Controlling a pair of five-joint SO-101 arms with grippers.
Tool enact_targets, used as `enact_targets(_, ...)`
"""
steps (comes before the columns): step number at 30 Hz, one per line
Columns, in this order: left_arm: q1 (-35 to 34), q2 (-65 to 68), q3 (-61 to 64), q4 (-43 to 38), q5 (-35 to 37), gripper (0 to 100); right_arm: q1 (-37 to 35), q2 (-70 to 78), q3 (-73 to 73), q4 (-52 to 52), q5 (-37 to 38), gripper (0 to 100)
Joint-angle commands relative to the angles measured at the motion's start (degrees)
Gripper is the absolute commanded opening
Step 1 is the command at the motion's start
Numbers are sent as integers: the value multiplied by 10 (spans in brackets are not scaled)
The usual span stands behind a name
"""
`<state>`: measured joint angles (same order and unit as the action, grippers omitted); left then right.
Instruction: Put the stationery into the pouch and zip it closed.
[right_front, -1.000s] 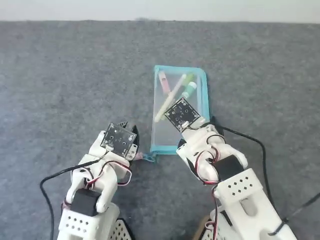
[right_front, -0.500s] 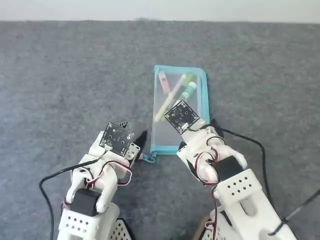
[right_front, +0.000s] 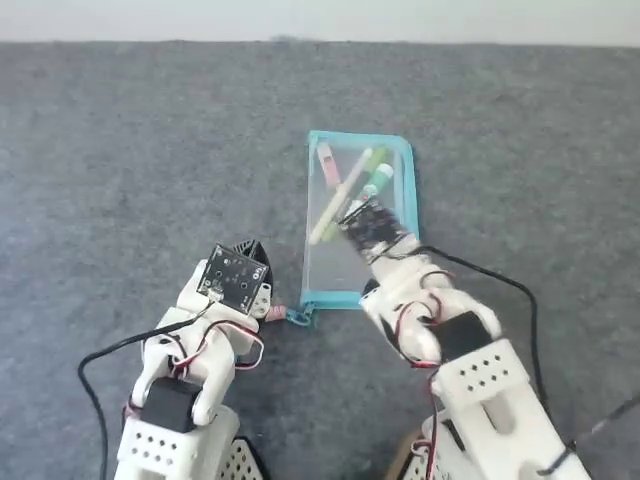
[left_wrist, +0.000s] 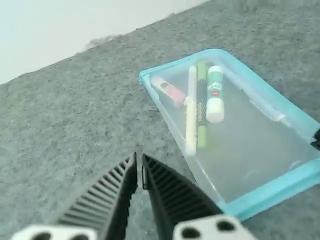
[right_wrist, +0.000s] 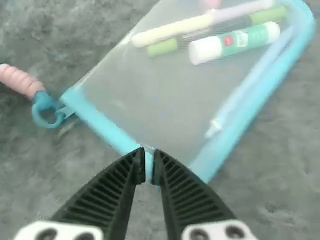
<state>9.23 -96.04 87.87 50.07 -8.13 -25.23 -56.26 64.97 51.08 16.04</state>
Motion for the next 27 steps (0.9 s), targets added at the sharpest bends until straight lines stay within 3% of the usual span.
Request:
enact_targets(1,-3,0,-33,-23,6,13,42,-79,6,3,-14,7)
enact_targets(7,-8,0,-31,-33,10,31,58,-267,88,-1,-26,7)
enact_targets(15,-77,0,-10,-89,19,31,61,-469,172,4,-25,7)
enact_targets(21,-128,0,13,-144,100,31,62,-469,198,3,19,7)
enact_targets(27,-154,0,59,-225,105,31,73,-469,222,4,22,9)
